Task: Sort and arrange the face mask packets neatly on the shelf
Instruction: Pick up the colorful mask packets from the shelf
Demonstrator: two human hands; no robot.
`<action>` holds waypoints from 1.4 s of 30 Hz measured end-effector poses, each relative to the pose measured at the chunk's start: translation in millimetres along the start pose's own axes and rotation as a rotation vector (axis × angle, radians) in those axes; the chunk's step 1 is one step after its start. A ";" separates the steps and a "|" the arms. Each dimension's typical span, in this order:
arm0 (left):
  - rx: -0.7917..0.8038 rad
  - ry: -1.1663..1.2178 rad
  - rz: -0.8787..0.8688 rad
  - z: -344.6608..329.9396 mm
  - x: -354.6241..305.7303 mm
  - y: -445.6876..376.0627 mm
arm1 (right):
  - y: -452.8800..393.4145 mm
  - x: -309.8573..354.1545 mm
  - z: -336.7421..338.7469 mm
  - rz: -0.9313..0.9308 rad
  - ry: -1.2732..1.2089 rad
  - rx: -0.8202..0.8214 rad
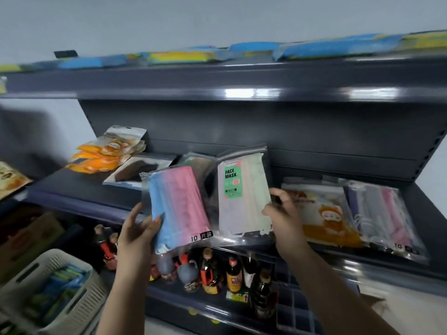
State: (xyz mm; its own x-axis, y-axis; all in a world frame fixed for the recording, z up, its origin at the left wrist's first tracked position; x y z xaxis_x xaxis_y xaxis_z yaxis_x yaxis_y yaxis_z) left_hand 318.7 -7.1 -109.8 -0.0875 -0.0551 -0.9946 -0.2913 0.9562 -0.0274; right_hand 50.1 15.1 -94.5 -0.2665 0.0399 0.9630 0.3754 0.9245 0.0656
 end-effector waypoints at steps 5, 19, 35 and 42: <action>0.004 0.042 0.005 27.7 -10.1 -31.0 | -13.6 -8.3 -45.1 -0.015 -0.032 0.015; 0.148 0.014 0.030 90.1 -16.4 -149.4 | -72.2 -45.5 -169.8 0.015 0.092 -0.108; 0.362 0.046 0.029 60.8 3.1 -212.8 | -95.9 -52.9 -191.3 0.154 0.629 -0.255; 0.556 0.024 0.017 -15.7 3.1 -181.2 | -73.1 -39.6 -165.5 0.092 0.303 -0.055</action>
State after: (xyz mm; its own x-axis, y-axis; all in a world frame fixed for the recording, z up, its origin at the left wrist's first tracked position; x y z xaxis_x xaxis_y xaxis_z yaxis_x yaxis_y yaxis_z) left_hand 356.2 -185.0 -106.4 -0.1113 -0.0383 -0.9931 0.2561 0.9644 -0.0659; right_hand 180.2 -116.8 -94.1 0.0442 -0.0001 0.9990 0.4349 0.9003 -0.0192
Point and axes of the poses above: each hand's wrist, its own y-axis away from the middle knuckle, its own z-axis out of the back of the hand, x = y × z, the point moved 3 cm from there along -y, towards the middle knuckle, and after that the axes turned 7 degrees about -y, right-handed, at the moved point
